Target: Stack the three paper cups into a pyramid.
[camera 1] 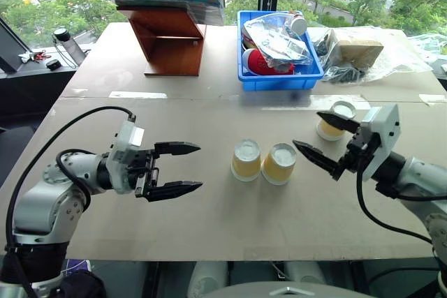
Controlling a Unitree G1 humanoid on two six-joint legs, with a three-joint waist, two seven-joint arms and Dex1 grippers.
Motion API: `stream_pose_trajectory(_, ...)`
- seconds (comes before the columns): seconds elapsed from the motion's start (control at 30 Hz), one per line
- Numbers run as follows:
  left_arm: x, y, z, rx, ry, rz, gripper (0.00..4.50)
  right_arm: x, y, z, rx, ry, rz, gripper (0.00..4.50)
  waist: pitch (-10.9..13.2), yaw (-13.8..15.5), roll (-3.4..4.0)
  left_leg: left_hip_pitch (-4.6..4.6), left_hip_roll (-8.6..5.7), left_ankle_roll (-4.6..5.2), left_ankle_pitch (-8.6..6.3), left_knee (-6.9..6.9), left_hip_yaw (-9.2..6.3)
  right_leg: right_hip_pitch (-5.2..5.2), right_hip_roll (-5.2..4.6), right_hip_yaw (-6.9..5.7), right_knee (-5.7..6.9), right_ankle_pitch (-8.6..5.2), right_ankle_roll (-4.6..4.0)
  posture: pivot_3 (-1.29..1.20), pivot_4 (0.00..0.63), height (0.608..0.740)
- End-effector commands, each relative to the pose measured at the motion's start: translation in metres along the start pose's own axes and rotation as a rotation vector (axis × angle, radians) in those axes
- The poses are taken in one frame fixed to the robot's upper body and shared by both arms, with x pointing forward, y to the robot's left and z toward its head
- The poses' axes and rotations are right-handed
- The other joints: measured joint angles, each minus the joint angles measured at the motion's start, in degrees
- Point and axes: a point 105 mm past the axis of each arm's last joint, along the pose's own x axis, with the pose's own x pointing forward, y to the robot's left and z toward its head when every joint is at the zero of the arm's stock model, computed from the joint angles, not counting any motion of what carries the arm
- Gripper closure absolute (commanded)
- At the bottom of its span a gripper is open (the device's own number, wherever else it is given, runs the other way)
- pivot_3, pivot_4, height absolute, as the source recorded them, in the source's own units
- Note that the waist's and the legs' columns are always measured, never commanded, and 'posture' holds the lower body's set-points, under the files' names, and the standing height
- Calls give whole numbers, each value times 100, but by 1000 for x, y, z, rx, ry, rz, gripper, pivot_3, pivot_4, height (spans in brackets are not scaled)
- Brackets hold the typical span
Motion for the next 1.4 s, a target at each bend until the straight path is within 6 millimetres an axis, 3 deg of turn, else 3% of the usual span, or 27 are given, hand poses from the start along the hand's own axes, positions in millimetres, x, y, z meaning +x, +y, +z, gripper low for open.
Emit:
stream_pose_trajectory(0.03, 9, -2, 17, 45, -41, -18, 0, -5, -38, -8, -24, 58, -164, 130, -1, 4, -4, -1, -3, 0, 0, 1, 0, 0, 0, 0, 0, 0, 0, 0, 150, 740)
stream_pose_trajectory(0.2, 13, 0, 22, 50, -49, -14, 0, 2, -60, -22, -39, 109, -272, 130, 2, -31, -1, -1, -18, 0, 0, -2, 2, -3, 2, 6, 4, 0, 0, 0, 150, 740)
stream_pose_trajectory(0.37, 14, -1, 23, 54, -44, -12, 0, 11, -77, -36, 70, 119, -375, 130, 2, -20, -1, -1, -18, 0, 0, -4, 3, -5, 2, 7, 4, 0, 1, 0, 150, 740)
stream_pose_trajectory(0.73, 29, -9, 40, 81, -56, -21, 0, 24, -86, -59, 203, 141, -407, 130, 4, -10, 1, -5, -19, 0, 0, -4, 0, -6, -1, 4, 4, 1, 1, 0, 150, 740)
stream_pose_trajectory(1.0, 33, 3, 50, 70, -114, 31, 0, 25, -89, -63, 220, 134, -409, 130, 4, -23, 2, -4, -22, 0, 0, -4, 0, -6, 0, 6, 6, 1, 2, 0, 150, 740)
stream_pose_trajectory(1.1, 30, 5, 45, 61, -112, 37, 0, 24, -90, -65, 221, 139, -411, 978, 4, -25, 2, -3, -22, 0, 0, -4, 2, -6, 1, 7, 6, 1, 2, 0, 150, 740)
stream_pose_trajectory(1.2, 26, 6, 40, 56, -112, 43, 0, 23, -90, -68, 221, 145, -411, 2237, 4, -21, 2, -4, -22, 0, 0, -4, 2, -6, 0, 7, 5, 1, 2, 0, 150, 740)
stream_pose_trajectory(1.3, 22, 6, 37, 54, -113, 46, 0, 22, -89, -68, 216, 147, -404, 2339, 4, -19, 2, -3, -22, 0, 0, -4, 3, -6, 0, 7, 5, 1, 2, 0, 150, 740)
stream_pose_trajectory(1.4, 14, 7, 26, 31, -108, 57, 0, 25, -76, -48, 160, 78, -299, 2339, 6, -19, 6, -4, -22, 0, 0, -4, 2, -6, 0, 7, 5, 1, 2, 0, 150, 740)
